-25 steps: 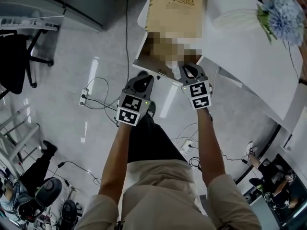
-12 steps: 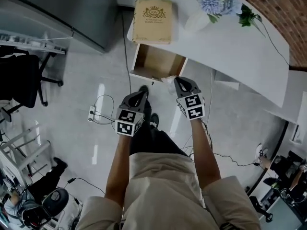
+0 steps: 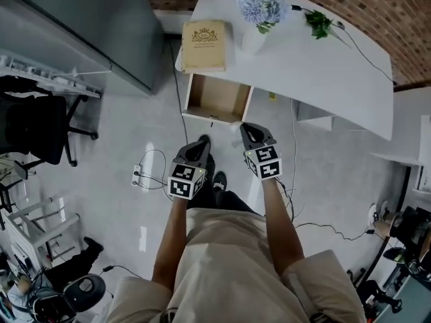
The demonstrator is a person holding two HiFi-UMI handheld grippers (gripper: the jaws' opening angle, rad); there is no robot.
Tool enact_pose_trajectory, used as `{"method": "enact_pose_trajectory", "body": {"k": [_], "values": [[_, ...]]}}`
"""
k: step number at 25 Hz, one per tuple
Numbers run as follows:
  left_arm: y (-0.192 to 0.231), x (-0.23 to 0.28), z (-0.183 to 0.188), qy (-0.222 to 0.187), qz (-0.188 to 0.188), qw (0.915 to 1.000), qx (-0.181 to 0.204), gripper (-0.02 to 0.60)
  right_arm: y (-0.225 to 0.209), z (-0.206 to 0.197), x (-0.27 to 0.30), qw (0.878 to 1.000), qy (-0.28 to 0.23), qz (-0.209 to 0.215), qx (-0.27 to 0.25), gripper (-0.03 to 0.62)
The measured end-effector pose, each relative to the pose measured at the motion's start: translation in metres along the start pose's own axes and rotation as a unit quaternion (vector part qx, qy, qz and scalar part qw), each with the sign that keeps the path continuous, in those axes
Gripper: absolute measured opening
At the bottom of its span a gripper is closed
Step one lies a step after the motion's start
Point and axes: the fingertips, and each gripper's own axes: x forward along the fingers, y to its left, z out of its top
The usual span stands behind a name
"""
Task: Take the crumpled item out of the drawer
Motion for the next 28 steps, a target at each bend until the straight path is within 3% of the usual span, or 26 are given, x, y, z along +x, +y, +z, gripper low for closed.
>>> {"method": "enact_pose_trajectory", "body": {"k": [7,19,28], "values": [[-0.022,-0.024,0.009,-0.015,-0.003,0.9998,0.009,0.015,0.027,0.006,-0.039,1.0,-0.019,0.001,0.01,0.032],[-0.023,-0.078,0.032,-0.042,0.008,0.9988,0.023,0.015,0.063,0.033,-0.079,0.999,-0.047,-0.002,0.008,0.032],[-0.037,-0.088,0.019,-0.034,-0.01,0.9989,0.032,0.015,0.073,0.035,-0.091,0.998,-0.058,0.001,-0.002,0.032]]}}
